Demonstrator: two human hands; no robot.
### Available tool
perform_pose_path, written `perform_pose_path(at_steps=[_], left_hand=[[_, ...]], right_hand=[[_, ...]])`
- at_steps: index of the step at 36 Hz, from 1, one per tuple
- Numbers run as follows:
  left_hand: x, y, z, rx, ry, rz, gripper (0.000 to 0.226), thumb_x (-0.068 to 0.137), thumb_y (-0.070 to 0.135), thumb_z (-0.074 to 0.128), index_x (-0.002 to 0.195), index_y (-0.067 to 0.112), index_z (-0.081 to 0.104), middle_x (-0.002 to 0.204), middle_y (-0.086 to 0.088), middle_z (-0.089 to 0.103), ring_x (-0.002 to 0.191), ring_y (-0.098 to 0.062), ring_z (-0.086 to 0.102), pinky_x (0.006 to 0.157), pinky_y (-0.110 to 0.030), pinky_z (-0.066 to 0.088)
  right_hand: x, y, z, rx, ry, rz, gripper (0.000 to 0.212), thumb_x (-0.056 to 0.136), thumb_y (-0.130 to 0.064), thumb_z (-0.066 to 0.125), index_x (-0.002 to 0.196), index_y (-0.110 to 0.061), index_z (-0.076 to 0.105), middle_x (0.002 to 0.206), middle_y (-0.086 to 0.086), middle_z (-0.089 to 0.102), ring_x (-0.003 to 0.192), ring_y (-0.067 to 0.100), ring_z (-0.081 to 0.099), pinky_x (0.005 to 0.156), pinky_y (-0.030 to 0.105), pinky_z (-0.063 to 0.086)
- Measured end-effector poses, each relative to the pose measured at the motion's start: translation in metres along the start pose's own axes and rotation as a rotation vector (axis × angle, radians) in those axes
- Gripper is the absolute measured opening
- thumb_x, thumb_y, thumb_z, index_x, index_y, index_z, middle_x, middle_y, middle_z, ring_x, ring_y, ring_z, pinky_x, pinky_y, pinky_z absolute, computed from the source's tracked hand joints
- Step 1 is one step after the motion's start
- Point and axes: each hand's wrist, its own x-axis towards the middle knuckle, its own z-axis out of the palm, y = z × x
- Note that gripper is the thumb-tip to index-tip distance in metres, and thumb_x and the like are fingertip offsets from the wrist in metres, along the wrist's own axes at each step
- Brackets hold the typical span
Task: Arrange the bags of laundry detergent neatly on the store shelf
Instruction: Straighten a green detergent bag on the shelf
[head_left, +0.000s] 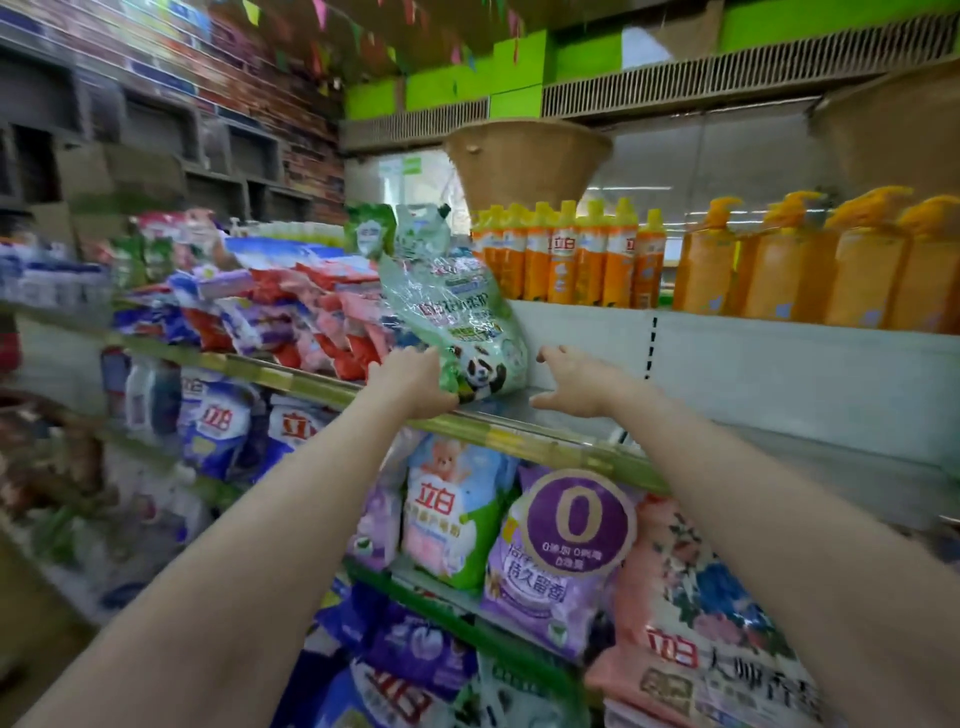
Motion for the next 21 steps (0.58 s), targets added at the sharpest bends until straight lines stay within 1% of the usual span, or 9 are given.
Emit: perform_pose_path(at_steps=[4,7,11,14,16,18,19,20,21], left_hand=[[0.012,-0.006,0.01,-0.034,-0.009,-0.042,0.068,0.076,0.051,0.059,0.133,0.018,0.042,0.126,-0.009,0.053,0.112,-0.028,0.055,0.094,-0.048,0.047],[0.023,-0.008,0.017,-0.118,-0.026,-0.086,0.057,0.079,0.045,0.06,0.122,0.011,0.045,0.122,-0.012,0.054,0.107,-0.029,0.057,0.091,-0.044,0.051],[0.043,-0.005,0.022,-0.24,-0.023,-0.152,0.053,0.087,0.037,0.059,0.123,0.001,0.045,0.119,-0.014,0.054,0.109,-0.03,0.055,0.091,-0.041,0.051],[0.065,0.001,0.023,-0.308,-0.034,-0.167,0.04,0.092,0.038,0.052,0.106,0.001,0.058,0.108,-0.017,0.061,0.101,-0.03,0.06,0.09,-0.039,0.052],[0.083,0.006,0.027,-0.344,-0.029,-0.176,0.039,0.094,0.04,0.049,0.09,0.003,0.062,0.091,-0.014,0.063,0.089,-0.027,0.061,0.087,-0.038,0.05],[0.099,0.011,0.035,-0.404,-0.038,-0.214,0.04,0.094,0.04,0.05,0.084,0.003,0.06,0.083,-0.011,0.058,0.076,-0.023,0.057,0.074,-0.034,0.051],[0.107,0.013,0.04,-0.457,-0.046,-0.239,0.038,0.094,0.04,0.051,0.082,0.005,0.057,0.085,-0.01,0.057,0.073,-0.02,0.055,0.067,-0.031,0.048],[0.113,0.015,0.045,-0.501,-0.056,-0.264,0.037,0.093,0.041,0.053,0.087,0.004,0.057,0.092,-0.011,0.058,0.079,-0.02,0.057,0.068,-0.028,0.048],[0.12,0.016,0.05,-0.538,-0.056,-0.283,0.041,0.093,0.041,0.053,0.101,0.001,0.057,0.104,-0.013,0.059,0.091,-0.023,0.059,0.074,-0.029,0.048]], right_hand=[[0.02,-0.005,0.01,0.032,0.018,-0.021,0.075,0.09,-0.04,0.059,0.148,-0.012,0.02,0.152,0.012,0.028,0.136,0.031,0.034,0.11,0.045,0.034],[0.038,-0.005,0.018,0.038,0.02,-0.041,0.073,0.09,-0.039,0.059,0.146,-0.011,0.023,0.148,0.013,0.032,0.134,0.032,0.036,0.108,0.046,0.036],[0.065,0.003,0.024,0.069,0.021,-0.064,0.07,0.089,-0.036,0.061,0.144,-0.009,0.028,0.145,0.015,0.036,0.131,0.032,0.039,0.106,0.043,0.038],[0.087,0.013,0.023,0.096,0.038,-0.06,0.071,0.088,-0.036,0.062,0.144,-0.011,0.028,0.144,0.015,0.037,0.13,0.032,0.041,0.106,0.042,0.038],[0.1,0.021,0.023,0.107,0.041,-0.051,0.071,0.088,-0.035,0.062,0.145,-0.012,0.027,0.146,0.014,0.036,0.131,0.032,0.041,0.106,0.04,0.038],[0.112,0.031,0.026,0.112,0.032,-0.046,0.072,0.089,-0.035,0.062,0.146,-0.011,0.026,0.147,0.014,0.035,0.131,0.033,0.041,0.106,0.04,0.037],[0.119,0.036,0.028,0.119,0.026,-0.048,0.074,0.088,-0.037,0.063,0.146,-0.011,0.026,0.147,0.013,0.036,0.131,0.033,0.041,0.106,0.039,0.037],[0.125,0.041,0.031,0.129,0.024,-0.05,0.076,0.087,-0.039,0.064,0.146,-0.011,0.025,0.147,0.013,0.036,0.131,0.032,0.041,0.107,0.039,0.037],[0.132,0.046,0.033,0.139,0.027,-0.049,0.078,0.085,-0.041,0.065,0.147,-0.013,0.026,0.147,0.012,0.036,0.132,0.031,0.04,0.108,0.039,0.037]])
